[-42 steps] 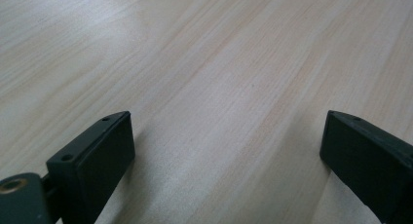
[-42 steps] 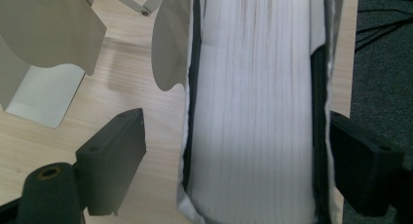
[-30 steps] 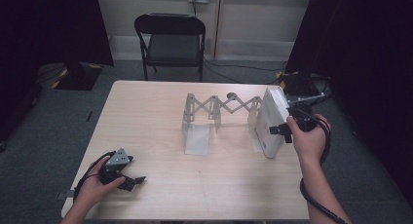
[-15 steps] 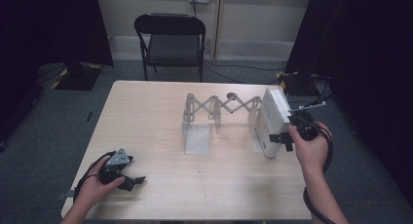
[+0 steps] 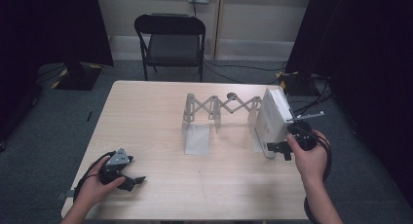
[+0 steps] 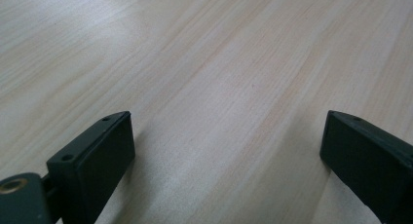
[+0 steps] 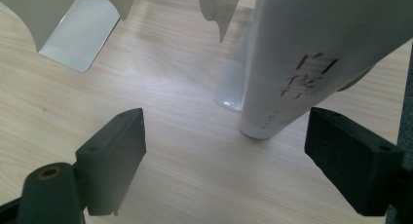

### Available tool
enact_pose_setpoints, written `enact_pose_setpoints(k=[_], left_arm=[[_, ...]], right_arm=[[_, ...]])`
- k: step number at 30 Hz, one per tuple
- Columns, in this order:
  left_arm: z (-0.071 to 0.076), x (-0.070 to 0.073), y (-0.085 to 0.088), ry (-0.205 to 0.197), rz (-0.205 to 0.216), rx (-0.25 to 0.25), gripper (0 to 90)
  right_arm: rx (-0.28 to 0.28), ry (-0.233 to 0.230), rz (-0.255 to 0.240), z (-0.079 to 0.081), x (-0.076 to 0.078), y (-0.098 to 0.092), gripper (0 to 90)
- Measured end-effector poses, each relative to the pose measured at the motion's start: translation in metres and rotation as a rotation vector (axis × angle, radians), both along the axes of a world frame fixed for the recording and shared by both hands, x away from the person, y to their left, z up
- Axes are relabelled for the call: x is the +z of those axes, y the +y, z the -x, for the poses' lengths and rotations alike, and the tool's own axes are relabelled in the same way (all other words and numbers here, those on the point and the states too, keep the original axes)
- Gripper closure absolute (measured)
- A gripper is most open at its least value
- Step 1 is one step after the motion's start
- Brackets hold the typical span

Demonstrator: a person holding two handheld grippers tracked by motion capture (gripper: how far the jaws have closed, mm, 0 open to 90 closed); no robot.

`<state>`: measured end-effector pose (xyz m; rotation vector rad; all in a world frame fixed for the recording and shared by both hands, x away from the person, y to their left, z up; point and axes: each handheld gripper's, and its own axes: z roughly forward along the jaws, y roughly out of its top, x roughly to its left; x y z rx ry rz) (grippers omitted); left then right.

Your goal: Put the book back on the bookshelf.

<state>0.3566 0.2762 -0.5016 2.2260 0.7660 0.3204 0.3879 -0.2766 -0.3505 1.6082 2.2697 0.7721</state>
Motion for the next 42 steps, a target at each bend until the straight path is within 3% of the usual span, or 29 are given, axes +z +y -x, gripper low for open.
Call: enact_pose_setpoints(k=[7, 12, 17, 42], left_arm=[[0.000, 0.000, 0.000, 0.000, -0.001, 0.000, 5.3], [0.000, 0.000, 0.000, 0.000, 0.001, 0.001, 5.3], [0.000, 0.000, 0.000, 0.000, 0.001, 0.001, 5.3], [0.000, 0.000, 0.000, 0.000, 0.001, 0.000, 5.3]], right_arm=[[0.035, -0.001, -0.055, 0.009, -0.011, 0.006, 15.2], [0.060, -0.004, -0.042, 0.013, -0.015, 0.013, 15.2], [0.103, 0.003, -0.061, 0.017, -0.024, 0.022, 15.2], [0.174, -0.016, -0.101, 0.022, -0.047, 0.052, 15.7]])
